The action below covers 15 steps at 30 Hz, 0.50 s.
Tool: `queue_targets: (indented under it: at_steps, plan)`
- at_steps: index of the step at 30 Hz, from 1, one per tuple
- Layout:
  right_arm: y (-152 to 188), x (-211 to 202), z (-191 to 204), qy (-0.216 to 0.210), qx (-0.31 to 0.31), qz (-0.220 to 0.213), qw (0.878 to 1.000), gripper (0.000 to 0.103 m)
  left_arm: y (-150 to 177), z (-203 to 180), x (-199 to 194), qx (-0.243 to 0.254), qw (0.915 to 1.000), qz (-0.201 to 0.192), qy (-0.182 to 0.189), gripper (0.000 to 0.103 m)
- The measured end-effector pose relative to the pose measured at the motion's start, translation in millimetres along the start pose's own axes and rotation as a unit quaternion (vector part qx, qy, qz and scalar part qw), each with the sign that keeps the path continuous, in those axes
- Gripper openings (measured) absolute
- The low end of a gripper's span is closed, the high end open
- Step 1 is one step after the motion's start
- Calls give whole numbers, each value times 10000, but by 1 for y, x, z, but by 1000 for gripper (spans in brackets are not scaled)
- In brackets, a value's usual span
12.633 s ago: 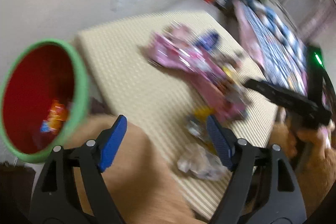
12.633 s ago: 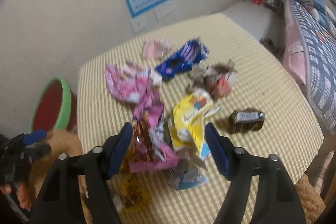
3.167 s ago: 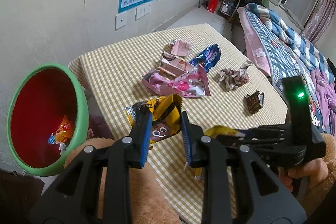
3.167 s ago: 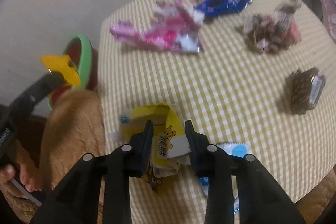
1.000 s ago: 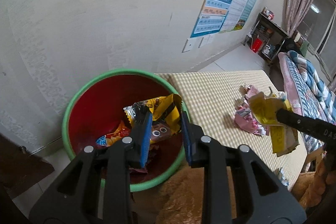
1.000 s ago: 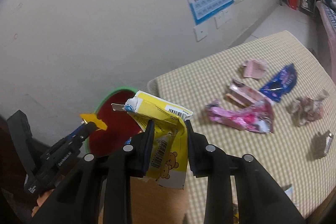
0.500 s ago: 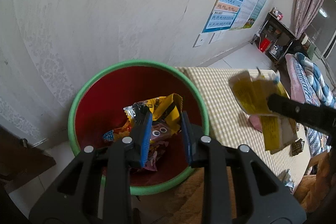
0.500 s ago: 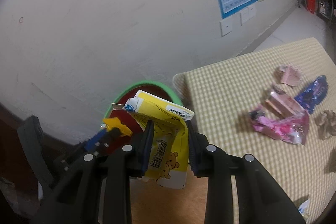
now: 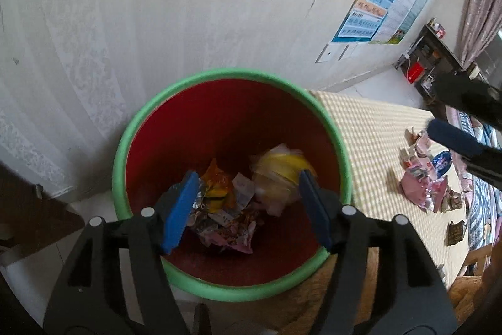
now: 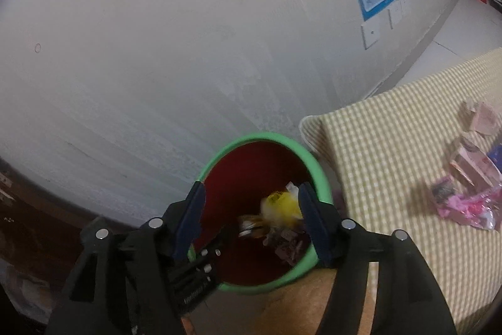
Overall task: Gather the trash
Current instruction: 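Open the left gripper over the bin while the right drops the yellow wrapper in, then grasp the pink-silver wrapper with the left gripper while the right grasps the brown chocolate wrapper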
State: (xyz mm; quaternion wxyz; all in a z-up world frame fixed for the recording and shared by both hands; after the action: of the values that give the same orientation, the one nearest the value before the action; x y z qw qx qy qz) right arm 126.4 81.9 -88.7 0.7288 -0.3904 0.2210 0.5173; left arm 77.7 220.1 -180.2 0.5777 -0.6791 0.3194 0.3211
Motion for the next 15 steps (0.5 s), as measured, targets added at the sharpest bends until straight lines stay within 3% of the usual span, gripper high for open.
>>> queue_targets:
  at_steps: [2, 8, 14, 15]
  plan:
    - [5, -9, -10, 75, -12, 18, 10000, 61, 2, -3, 0, -7, 10000, 12, 1, 63]
    - [26, -54, -75, 1026, -227, -54, 9945, 63, -3, -26, -1, 271, 9996, 7, 86, 63]
    - [38, -102, -150, 1729, 107, -191, 9847, 65, -6, -74, -6, 777, 9963, -13, 367, 63]
    - [40, -113, -164, 1831, 168, -271, 9826, 65, -9, -86, -6, 885, 9950, -13, 459, 68]
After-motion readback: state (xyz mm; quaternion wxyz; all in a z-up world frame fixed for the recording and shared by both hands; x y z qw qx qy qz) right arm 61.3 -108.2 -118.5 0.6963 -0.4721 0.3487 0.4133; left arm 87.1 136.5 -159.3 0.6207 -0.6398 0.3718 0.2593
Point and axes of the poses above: each gripper's, at about its wrist camera, not at the fingertips, and x roughly the way its jaws point, z to its left, y to its underside, the point moved 8 cm from there along x, roughly the way its jaws point, and after that the axes turned 11 degrees about x, right-handed, at the moved point
